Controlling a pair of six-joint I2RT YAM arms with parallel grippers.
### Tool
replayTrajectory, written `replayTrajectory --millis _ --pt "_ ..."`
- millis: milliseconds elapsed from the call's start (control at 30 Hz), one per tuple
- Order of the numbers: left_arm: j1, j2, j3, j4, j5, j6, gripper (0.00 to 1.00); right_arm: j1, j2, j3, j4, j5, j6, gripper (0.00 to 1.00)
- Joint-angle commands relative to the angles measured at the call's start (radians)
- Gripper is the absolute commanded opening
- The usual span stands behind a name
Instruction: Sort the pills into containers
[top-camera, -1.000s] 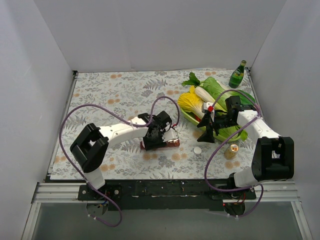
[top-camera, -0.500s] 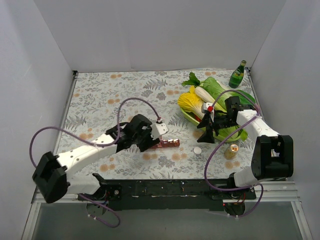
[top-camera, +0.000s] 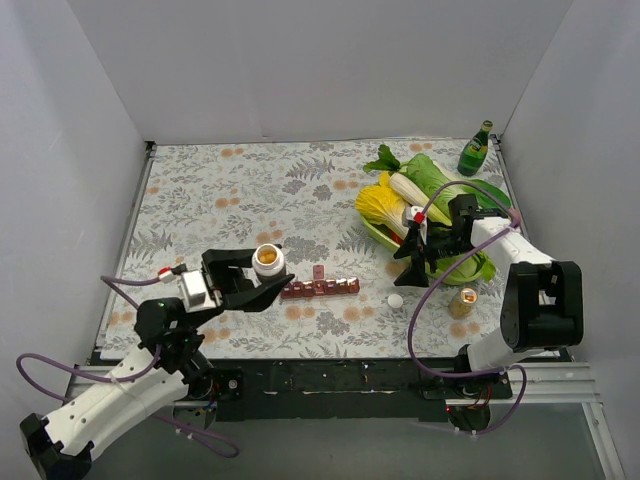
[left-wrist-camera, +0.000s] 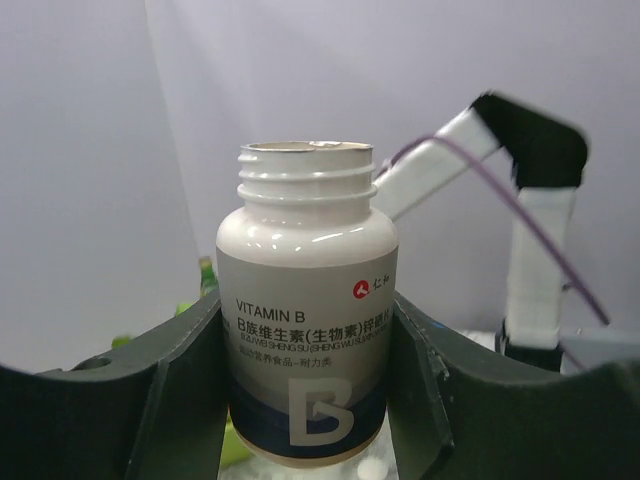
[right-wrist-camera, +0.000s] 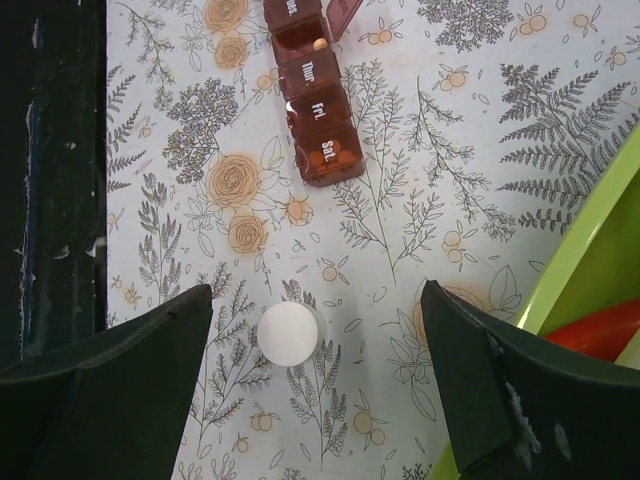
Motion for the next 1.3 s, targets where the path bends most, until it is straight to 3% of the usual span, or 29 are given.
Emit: replayTrajectory --millis 0,133,300,467,833,1267 --pt "0.007 -0.022 -0.045 0.324 0.03 -0.137 0.0 -0.004 0.017 0.024 -0.006 -0.033 -0.015 0.93" --pt "0.007 -0.047 -0.047 0.191 0.018 -0.076 0.0 -0.004 0.022 0.022 -0.006 -0.025 -0.017 0.93" --pt "0.007 -0.082 -0.012 -0.188 -0.034 0.099 0.0 -0.004 0.025 0.021 -0.006 -0.024 -0.015 0.93" --pt "0.007 0.025 0.015 -0.443 -0.016 0.214 0.0 -0.004 0.029 0.022 -0.009 -0.024 -0.02 0.93" --pt "0.121 0.402 0.027 -0.592 0.108 0.357 0.0 -0.005 0.029 0.03 -0.031 -0.024 -0.04 0.94" --pt "0.134 0.663 0.143 -0.787 0.11 0.42 0.0 -0.005 0.008 0.036 -0.054 -0.028 -0.063 0.95"
